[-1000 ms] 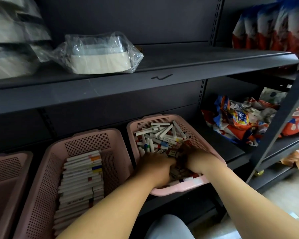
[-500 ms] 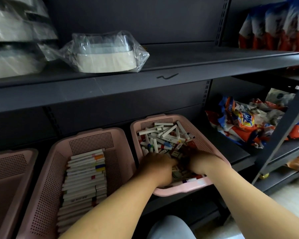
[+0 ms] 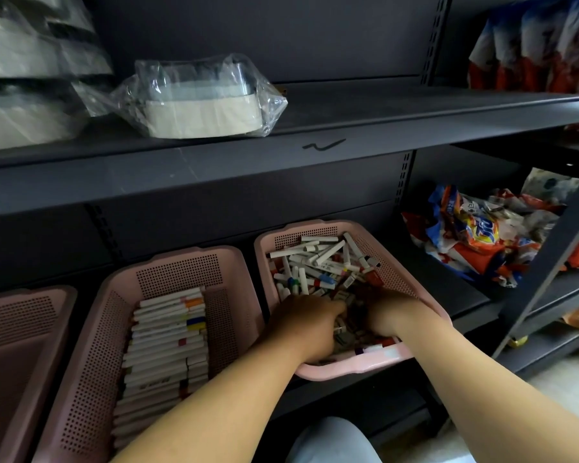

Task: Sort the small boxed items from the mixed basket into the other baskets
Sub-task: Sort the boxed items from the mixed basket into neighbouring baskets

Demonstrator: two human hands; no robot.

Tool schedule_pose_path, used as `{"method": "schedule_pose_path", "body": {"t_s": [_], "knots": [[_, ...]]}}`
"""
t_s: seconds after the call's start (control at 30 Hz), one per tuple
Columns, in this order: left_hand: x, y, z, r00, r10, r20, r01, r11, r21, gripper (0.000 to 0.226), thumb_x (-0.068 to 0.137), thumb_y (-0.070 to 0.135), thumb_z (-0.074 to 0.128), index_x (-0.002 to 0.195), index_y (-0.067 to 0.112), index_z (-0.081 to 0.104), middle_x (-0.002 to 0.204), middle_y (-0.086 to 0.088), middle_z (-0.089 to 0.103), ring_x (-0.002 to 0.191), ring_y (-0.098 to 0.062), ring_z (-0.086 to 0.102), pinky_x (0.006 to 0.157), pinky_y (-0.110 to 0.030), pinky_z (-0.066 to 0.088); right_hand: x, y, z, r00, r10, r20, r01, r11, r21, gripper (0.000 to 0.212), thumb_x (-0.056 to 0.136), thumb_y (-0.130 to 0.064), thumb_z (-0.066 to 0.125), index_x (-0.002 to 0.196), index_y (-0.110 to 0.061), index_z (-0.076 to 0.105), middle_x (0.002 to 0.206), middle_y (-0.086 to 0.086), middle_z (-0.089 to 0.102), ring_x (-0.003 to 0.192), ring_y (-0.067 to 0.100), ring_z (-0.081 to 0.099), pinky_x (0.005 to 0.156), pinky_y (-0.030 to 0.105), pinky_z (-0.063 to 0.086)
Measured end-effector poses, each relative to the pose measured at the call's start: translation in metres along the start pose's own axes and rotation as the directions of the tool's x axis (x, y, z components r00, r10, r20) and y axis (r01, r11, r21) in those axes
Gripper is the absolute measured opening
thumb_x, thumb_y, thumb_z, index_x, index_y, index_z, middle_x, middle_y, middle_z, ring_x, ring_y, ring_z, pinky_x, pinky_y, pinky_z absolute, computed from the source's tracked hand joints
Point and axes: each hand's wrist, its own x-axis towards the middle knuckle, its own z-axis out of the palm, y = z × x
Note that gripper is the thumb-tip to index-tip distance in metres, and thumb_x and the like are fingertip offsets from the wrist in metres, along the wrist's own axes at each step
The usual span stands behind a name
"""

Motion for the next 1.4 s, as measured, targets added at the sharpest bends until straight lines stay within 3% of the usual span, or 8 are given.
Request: {"method": "schedule_pose_path", "body": {"t_s": [0.13, 0.37, 0.57, 0.8, 0.93, 1.07, 1.3, 1.4], "knots": [[0.002, -0.002, 0.003, 1.000, -0.011, -0.004, 0.011, 0.999, -0.042, 0.036, 0.093, 0.017, 0.060, 0.126, 0.031, 0.057, 0.113, -0.004, 0.066, 0.102, -0.029, 0.064, 0.082, -0.038, 0.055, 0.001, 0.002, 0.002, 1.000, -0.016, -0.024, 0.016, 1.000, 0.011, 0.045, 0.098, -0.049, 0.055, 0.136, -0.029, 0.041, 0.096, -0.001, 0.047, 0.094, 0.018, 0.051, 0.091, 0.035, 0.042], [0.006, -0.009, 0.008, 0.998, -0.028, -0.057, 0.017, 0.983, -0.181, 0.045, 0.093, 0.016, 0.062, 0.130, 0.040, 0.058, 0.128, 0.002, 0.065, 0.113, -0.024, 0.063, 0.091, -0.038, 0.055, -0.001, 0.002, -0.011, 0.974, -0.214, -0.069, 0.199, 0.963, -0.180, 0.039, 0.092, -0.021, 0.065, 0.129, -0.024, 0.054, 0.114, 0.001, 0.062, 0.088, 0.011, 0.062, 0.073, 0.021, 0.049], [0.012, -0.018, 0.006, 0.981, -0.090, -0.173, -0.008, 0.868, -0.496, 0.036, 0.092, 0.021, 0.071, 0.121, 0.041, 0.063, 0.121, 0.012, 0.069, 0.112, -0.011, 0.063, 0.094, -0.033, 0.055, -0.004, -0.014, -0.018, 0.939, -0.196, -0.284, 0.198, 0.980, -0.022, 0.014, 0.096, -0.021, 0.064, 0.107, -0.017, 0.057, 0.088, 0.001, 0.049, 0.098, 0.022, 0.050, 0.103, 0.036, 0.042], [-0.008, -0.048, -0.025, 0.942, -0.126, -0.311, -0.081, 0.815, -0.574, 0.031, 0.092, 0.022, 0.075, 0.114, 0.042, 0.067, 0.112, 0.021, 0.071, 0.106, 0.005, 0.064, 0.094, -0.030, 0.056, -0.045, -0.063, -0.014, 0.845, -0.414, -0.338, 0.459, 0.887, 0.059, 0.041, 0.085, -0.021, 0.076, 0.118, -0.036, 0.057, 0.108, -0.011, 0.062, 0.100, 0.012, 0.061, 0.086, 0.029, 0.049], [-0.051, -0.090, -0.056, 0.911, -0.205, -0.358, -0.027, 0.837, -0.546, 0.035, 0.090, 0.023, 0.078, 0.115, 0.043, 0.068, 0.103, 0.023, 0.070, 0.097, 0.008, 0.065, 0.089, -0.025, 0.057, -0.056, -0.108, 0.012, 0.789, -0.562, -0.247, 0.592, 0.803, 0.065, 0.041, 0.083, -0.016, 0.076, 0.103, -0.043, 0.052, 0.095, -0.019, 0.060, 0.089, 0.005, 0.062, 0.074, 0.017, 0.049], [-0.109, -0.144, -0.085, 0.858, -0.284, -0.427, 0.075, 0.893, -0.444, 0.029, 0.086, 0.023, 0.082, 0.109, 0.038, 0.074, 0.098, 0.023, 0.068, 0.092, 0.009, 0.064, 0.087, -0.017, 0.052, -0.072, -0.168, 0.049, 0.732, -0.663, -0.155, 0.677, 0.734, 0.056, 0.043, 0.074, -0.015, 0.073, 0.103, -0.043, 0.056, 0.094, -0.010, 0.067, 0.084, 0.007, 0.067, 0.078, 0.034, 0.057], [-0.229, -0.254, -0.102, 0.770, -0.524, -0.363, 0.391, 0.838, -0.380, 0.018, 0.087, 0.027, 0.081, 0.098, 0.038, 0.071, 0.091, 0.028, 0.064, 0.084, 0.014, 0.058, 0.074, -0.010, 0.045, -0.094, -0.264, 0.135, 0.606, -0.795, 0.032, 0.796, 0.605, -0.027, 0.047, 0.081, -0.019, 0.074, 0.117, -0.041, 0.053, 0.091, -0.015, 0.061, 0.079, 0.004, 0.061, 0.061, 0.009, 0.045], [-0.270, -0.287, -0.098, 0.749, -0.573, -0.333, 0.498, 0.818, -0.287, 0.009, 0.087, 0.035, 0.080, 0.088, 0.038, 0.072, 0.091, 0.027, 0.065, 0.085, 0.012, 0.058, 0.076, -0.011, 0.044, -0.103, -0.296, 0.172, 0.563, -0.819, 0.113, 0.824, 0.566, -0.002, 0.045, 0.082, -0.009, 0.071, 0.115, -0.037, 0.055, 0.092, -0.006, 0.065, 0.076, 0.014, 0.065, 0.070, 0.032, 0.056]]}}
